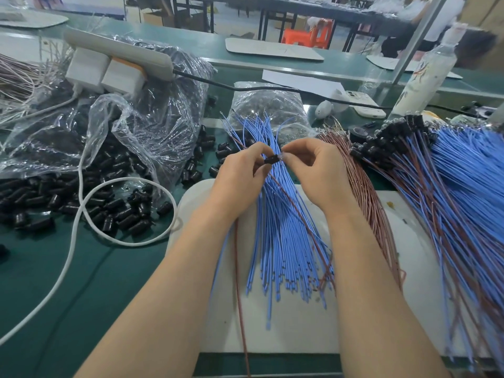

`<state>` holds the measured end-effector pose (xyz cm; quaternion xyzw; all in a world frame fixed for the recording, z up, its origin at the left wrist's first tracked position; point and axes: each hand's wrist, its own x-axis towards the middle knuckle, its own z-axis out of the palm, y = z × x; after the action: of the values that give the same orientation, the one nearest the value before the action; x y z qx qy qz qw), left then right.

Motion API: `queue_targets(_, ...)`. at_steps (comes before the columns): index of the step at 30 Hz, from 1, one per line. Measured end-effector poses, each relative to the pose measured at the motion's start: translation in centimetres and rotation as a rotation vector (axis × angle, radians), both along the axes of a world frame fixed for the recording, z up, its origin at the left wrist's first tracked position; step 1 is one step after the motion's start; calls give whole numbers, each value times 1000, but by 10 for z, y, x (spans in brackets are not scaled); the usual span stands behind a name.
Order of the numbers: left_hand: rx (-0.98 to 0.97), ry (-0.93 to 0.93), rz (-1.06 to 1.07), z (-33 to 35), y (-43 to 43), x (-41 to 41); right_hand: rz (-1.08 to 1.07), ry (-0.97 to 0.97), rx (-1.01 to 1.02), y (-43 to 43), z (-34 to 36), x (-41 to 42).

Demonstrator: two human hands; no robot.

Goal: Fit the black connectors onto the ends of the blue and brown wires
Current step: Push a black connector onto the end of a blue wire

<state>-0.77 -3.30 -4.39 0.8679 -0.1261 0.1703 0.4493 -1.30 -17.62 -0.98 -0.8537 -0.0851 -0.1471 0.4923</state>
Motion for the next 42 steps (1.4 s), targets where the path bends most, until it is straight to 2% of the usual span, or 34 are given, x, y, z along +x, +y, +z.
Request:
queue_targets(4,-125,-23,55,-1,3,1,-98,-86,92,-3,3,-1)
queue_targets(9,-251,-68,27,0,1,0,-11,-4,153,7,4,-2)
queue_targets(13,-286,-70,-9,1,1,-1,9,-15,140,13,4,-4)
queue_targets(21,-266,-75,-22,2,0,-1,-27,-96,90,16,4,-8)
queue_targets(25,-259,-85,-23,2,-1,-3,-54,-127,-33,18,1,-8)
queue_targets(28,-233,-114,-37,3,-1,-5,-33,-87,-85,22,-2,-8)
queue_targets(31,-185,-123,-34,1,-3,-4,-75,-129,-106,24,-4,-7)
queue_targets(37,-74,-97,189,-1,-5,-3,-86,-215,-157,30,-6,-9)
queue_targets(42,-41,-90,216,3,-5,-5,-54,-189,-169,30,-4,-10)
